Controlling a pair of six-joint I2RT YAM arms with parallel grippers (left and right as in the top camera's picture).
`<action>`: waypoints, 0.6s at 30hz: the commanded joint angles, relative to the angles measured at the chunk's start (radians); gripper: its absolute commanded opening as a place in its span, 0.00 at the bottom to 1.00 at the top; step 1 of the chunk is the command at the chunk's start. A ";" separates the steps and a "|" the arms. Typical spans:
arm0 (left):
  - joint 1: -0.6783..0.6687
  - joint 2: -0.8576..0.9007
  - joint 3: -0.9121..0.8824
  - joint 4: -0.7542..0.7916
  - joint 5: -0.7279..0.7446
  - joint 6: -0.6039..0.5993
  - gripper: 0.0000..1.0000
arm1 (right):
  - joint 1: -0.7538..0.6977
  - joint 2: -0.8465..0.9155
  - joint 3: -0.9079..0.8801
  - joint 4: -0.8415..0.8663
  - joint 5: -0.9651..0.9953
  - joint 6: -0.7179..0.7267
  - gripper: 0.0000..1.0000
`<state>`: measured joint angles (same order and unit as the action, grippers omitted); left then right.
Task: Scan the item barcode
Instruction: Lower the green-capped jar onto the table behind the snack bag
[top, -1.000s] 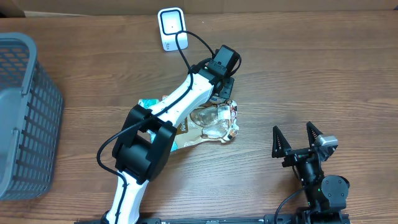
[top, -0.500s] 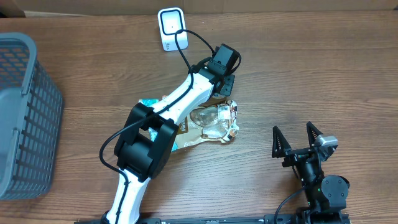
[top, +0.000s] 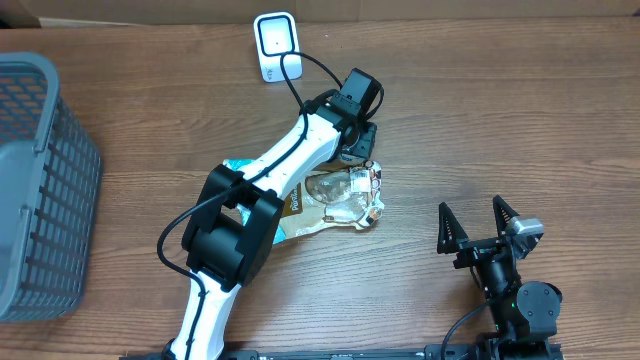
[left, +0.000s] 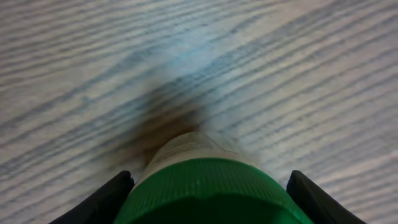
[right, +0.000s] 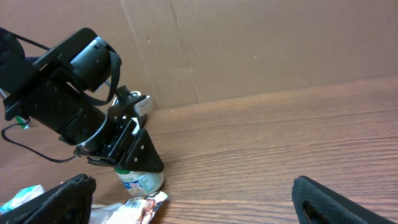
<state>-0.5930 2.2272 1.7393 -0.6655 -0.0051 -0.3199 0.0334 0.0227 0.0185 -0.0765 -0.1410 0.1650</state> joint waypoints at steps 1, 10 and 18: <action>-0.003 0.050 -0.021 -0.030 0.109 -0.025 0.57 | 0.001 -0.001 -0.010 0.003 0.009 0.010 1.00; -0.003 0.050 -0.021 -0.031 0.110 -0.025 0.78 | 0.001 -0.001 -0.010 0.003 0.009 0.010 1.00; 0.009 0.029 -0.003 -0.062 0.109 -0.019 0.91 | 0.001 -0.001 -0.010 0.003 0.009 0.010 1.00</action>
<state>-0.5938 2.2555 1.7325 -0.7044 0.0868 -0.3382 0.0334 0.0227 0.0185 -0.0765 -0.1413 0.1650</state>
